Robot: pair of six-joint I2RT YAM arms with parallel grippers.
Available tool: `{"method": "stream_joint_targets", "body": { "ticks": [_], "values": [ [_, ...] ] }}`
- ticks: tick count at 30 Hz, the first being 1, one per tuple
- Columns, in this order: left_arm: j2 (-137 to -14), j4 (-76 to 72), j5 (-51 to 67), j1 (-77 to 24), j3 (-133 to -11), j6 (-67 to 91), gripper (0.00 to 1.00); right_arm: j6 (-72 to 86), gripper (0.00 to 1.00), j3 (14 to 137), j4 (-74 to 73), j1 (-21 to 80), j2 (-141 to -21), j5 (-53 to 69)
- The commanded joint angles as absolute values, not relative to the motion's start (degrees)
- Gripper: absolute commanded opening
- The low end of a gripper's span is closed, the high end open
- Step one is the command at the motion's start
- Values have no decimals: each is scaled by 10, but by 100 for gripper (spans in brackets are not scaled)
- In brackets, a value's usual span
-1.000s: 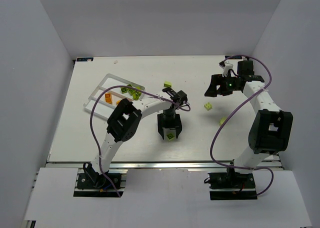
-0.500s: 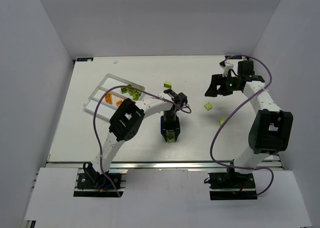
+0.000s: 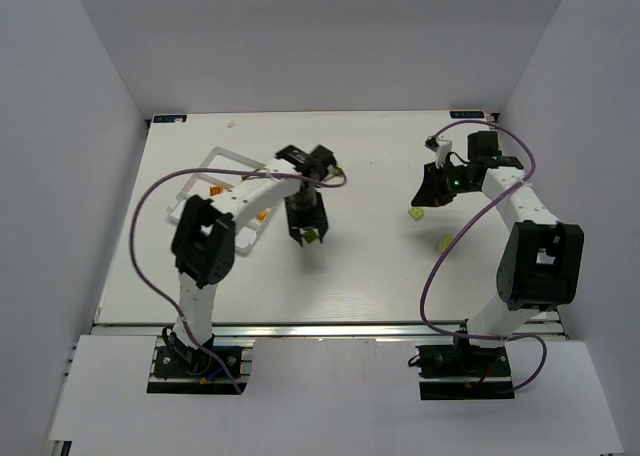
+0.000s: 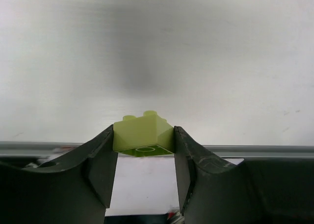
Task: Sort the legos into containers by color
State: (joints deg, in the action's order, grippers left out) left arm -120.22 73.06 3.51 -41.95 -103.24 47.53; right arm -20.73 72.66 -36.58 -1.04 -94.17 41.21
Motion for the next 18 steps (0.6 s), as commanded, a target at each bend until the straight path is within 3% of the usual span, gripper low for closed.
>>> {"method": "stream_joint_targets", "body": {
  "ticks": [1, 9, 18],
  "values": [
    [-1099, 737, -25, -347, -971, 467, 25, -266, 9, 708, -399, -2, -911, 445],
    [-1061, 720, -76, -212, -913, 423, 24, -285, 19, 686, -386, 25, -896, 406],
    [-1111, 711, -143, -149, -927, 381, 25, -283, 29, 711, -387, 30, -925, 386]
  ]
}}
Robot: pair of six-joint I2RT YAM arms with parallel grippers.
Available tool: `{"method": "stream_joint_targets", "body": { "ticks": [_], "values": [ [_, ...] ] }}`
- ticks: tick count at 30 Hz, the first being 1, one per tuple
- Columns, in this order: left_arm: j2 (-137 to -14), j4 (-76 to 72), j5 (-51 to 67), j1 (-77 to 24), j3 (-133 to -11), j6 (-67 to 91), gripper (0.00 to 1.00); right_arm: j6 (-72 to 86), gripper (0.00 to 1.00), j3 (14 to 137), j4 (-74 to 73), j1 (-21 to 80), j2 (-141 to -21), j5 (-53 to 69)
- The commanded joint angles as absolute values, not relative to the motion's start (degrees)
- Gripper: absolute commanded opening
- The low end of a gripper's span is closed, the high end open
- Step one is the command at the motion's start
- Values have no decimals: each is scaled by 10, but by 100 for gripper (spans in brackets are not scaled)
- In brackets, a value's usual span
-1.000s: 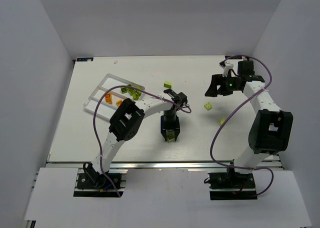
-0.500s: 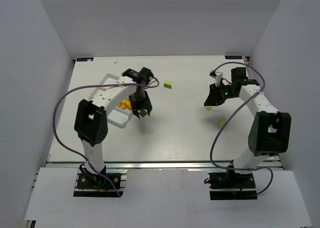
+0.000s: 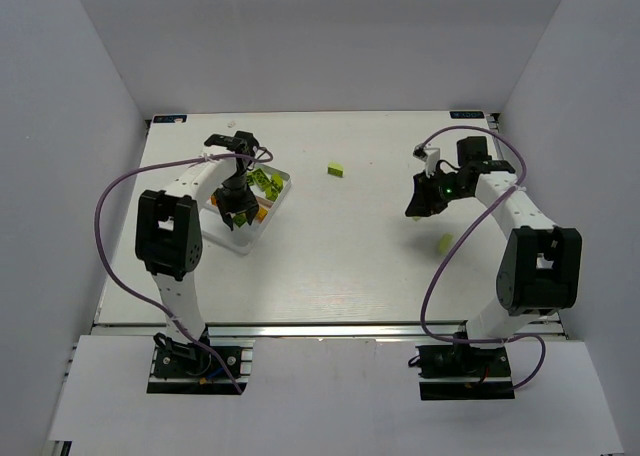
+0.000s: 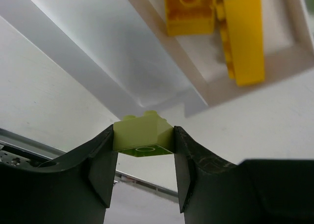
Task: Sort the legos into containers by color
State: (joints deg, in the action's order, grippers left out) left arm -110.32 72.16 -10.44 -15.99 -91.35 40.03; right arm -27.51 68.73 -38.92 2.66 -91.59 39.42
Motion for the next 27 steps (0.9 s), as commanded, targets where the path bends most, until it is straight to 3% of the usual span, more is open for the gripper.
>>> {"method": "stream_joint_targets", "body": {
  "ticks": [1, 5, 7, 8, 11, 19, 27],
  "values": [
    [-1114, 711, -143, -140, -926, 378, 25, -284, 30, 716, -388, 30, -932, 386],
    [-1120, 694, -135, -127, -902, 372, 33, -283, 42, 741, -394, 31, -953, 380],
    [-1122, 691, -133, -120, -896, 372, 44, -283, 50, 751, -394, 33, -962, 376],
    [-1122, 688, -128, -120, -896, 372, 58, -284, 53, 756, -394, 33, -966, 371],
    [-1121, 688, -122, -115, -896, 373, 76, -282, 63, 769, -384, 40, -979, 343],
    [-1089, 691, -91, -115, -903, 378, 85, -268, 72, 807, -354, 67, -1045, 143],
    [-897, 559, 36, -120, -832, 338, 98, -288, 74, 839, -356, 83, -1123, 60]
  ]
}}
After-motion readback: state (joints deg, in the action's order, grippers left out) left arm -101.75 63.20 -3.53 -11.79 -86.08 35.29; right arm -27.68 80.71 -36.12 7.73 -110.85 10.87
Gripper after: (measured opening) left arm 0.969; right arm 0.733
